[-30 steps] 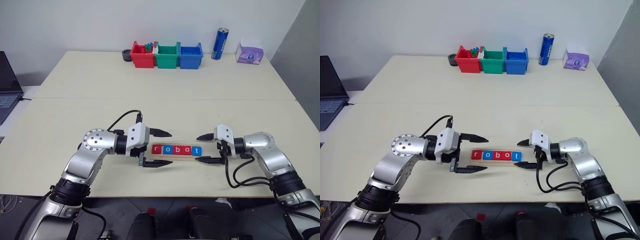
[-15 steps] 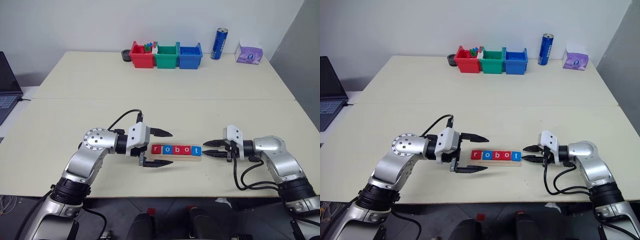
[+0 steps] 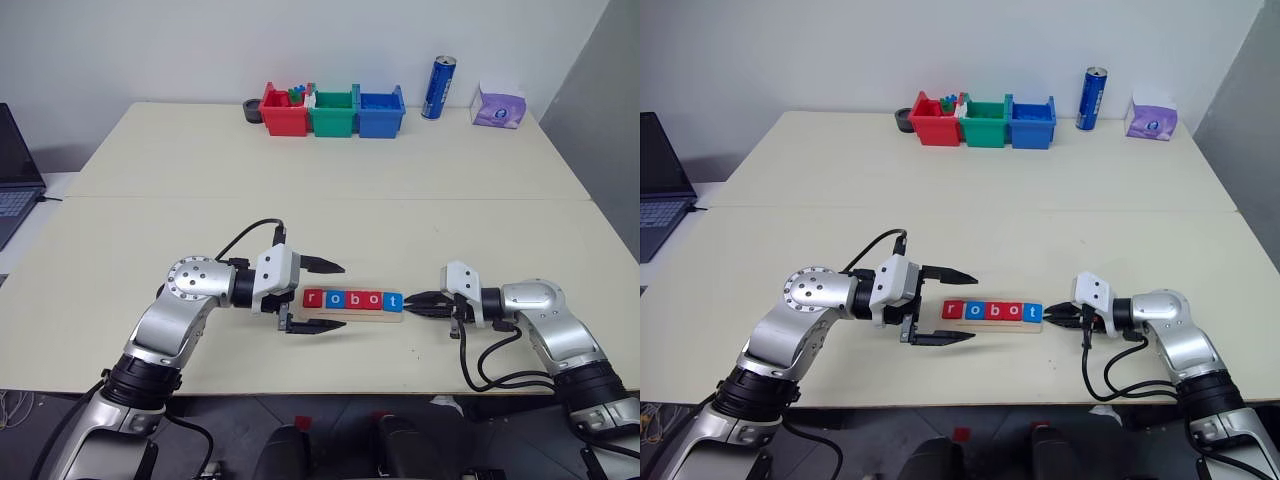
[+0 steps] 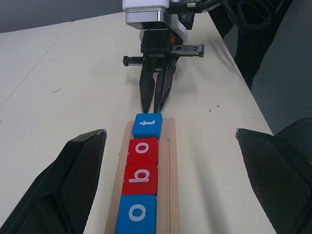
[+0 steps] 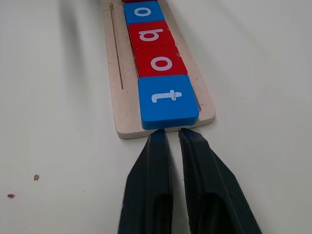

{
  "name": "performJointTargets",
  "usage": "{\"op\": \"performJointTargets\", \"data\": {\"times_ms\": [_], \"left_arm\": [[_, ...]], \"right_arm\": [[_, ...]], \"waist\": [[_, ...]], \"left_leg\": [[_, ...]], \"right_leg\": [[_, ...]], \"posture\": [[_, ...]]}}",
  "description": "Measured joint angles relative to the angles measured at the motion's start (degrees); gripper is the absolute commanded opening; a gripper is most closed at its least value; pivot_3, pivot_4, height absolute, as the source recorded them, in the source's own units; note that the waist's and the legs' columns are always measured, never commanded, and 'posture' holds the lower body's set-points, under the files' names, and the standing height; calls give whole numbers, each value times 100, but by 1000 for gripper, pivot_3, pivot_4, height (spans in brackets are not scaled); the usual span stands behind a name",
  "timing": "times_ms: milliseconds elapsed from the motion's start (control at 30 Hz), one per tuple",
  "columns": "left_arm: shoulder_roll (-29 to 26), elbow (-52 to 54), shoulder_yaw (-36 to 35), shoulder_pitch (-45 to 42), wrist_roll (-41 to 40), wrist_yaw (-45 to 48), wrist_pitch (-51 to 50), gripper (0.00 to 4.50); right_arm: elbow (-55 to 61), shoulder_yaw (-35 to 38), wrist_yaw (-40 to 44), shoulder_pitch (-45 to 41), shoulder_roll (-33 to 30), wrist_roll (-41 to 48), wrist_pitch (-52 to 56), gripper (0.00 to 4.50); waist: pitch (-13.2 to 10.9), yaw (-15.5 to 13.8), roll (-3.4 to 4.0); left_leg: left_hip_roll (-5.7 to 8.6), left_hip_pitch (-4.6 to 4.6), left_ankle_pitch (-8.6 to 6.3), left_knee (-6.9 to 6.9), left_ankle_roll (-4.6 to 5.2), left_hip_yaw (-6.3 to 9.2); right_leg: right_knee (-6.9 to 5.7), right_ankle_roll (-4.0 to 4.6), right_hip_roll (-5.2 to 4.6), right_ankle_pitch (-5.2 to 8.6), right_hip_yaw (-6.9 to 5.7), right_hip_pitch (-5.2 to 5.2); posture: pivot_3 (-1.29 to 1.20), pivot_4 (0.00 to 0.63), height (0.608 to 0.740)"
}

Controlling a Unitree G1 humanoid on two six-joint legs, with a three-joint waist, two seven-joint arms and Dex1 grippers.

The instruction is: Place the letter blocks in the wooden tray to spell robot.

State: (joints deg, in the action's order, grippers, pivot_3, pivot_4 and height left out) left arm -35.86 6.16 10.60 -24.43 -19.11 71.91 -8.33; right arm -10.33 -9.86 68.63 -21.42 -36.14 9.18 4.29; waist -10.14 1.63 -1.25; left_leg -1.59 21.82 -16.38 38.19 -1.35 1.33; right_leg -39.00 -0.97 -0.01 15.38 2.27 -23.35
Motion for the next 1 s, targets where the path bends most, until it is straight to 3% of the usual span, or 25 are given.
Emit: {"op": "performJointTargets", "data": {"times_ms": [1000], "left_arm": [[1, -2, 0, -19, 18, -21, 0, 4500]], "right_arm": [[-20, -46, -36, -194, 213, -1, 83, 5]], "waist": [[0, 0, 0]], "left_leg": [[0, 0, 0, 0, 0, 0]], "right_leg": [[0, 0, 0, 0, 0, 0]], "posture": [[0, 150, 740]]}}
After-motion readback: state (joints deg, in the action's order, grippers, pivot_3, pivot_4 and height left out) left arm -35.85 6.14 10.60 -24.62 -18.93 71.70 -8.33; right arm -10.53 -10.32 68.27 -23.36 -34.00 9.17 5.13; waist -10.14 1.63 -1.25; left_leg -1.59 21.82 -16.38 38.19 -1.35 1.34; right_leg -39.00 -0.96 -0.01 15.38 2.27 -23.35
